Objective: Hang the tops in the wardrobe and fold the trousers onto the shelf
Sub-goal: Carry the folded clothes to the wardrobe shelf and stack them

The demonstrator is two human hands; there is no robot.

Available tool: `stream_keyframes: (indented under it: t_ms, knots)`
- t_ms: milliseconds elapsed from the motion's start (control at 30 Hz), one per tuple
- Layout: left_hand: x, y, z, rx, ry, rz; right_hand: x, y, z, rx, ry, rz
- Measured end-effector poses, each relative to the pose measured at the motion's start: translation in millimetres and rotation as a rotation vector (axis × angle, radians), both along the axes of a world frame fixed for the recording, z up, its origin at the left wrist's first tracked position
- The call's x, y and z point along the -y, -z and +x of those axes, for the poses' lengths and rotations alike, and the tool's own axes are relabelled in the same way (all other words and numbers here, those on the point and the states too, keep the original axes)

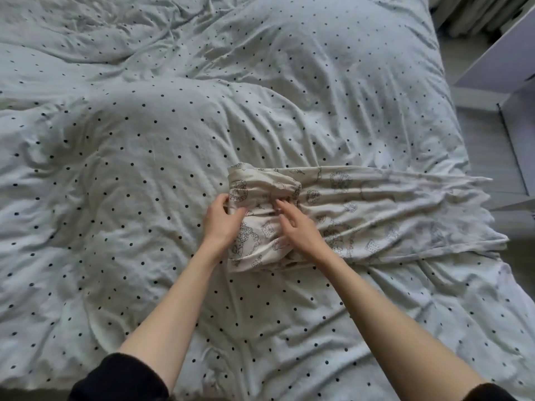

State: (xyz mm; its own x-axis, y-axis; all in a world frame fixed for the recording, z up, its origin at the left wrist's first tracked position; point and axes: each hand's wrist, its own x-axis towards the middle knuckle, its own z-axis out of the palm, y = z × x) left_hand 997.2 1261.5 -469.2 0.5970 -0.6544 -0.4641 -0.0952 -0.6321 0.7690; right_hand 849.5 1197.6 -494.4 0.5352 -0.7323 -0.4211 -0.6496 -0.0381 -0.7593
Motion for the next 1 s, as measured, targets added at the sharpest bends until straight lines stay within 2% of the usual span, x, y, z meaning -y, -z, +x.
stream_keyframes:
  t_ms: [167,333,400,467,533,600,667,767,833,1000]
  knots:
    - [21.9,-41.0,-31.0,0.005,0.125,-0.052,22.4,-31.3,-46.0,0.269,0.301,0.305]
    - [73.3,-65.3,-125.4,-0.03,0.312,-0.121,57.9,-44.0,-125.1,0.469,0.636,0.492]
    - [93.0,-58.7,-165.2,-0.111,0.444,-0.076,73.1,-41.6,-159.8,0.496,0.718,0.52]
    - [104.1,-44.6,-189.7,-0.066,0.561,-0.046,83.5,-33.5,-184.5,0.441,0.717,0.496]
    - [102.0,-28.8,-191.7,0.056,0.43,-0.078,86.4,-22.6,-195.5,0.349,0.665,0.405]
    - [90.2,-13.0,-180.1,0.151,0.166,-0.092,82.0,-15.6,-195.6,0.191,0.485,0.131]
    - [77.0,6.8,-167.9,0.216,0.008,0.013,70.6,-5.8,-194.3,0.055,0.204,-0.18]
    - [63.4,22.9,-152.9,0.064,-0.063,0.131,55.4,3.6,-186.0,0.023,-0.117,-0.474]
    - [63.9,25.5,-151.3,-0.087,-0.058,0.104,57.3,9.5,-182.1,-0.046,-0.246,-0.522]
    - [70.1,17.6,-144.9,-0.305,-0.105,0.098,72.8,21.4,-183.9,-0.304,-0.42,-0.465]
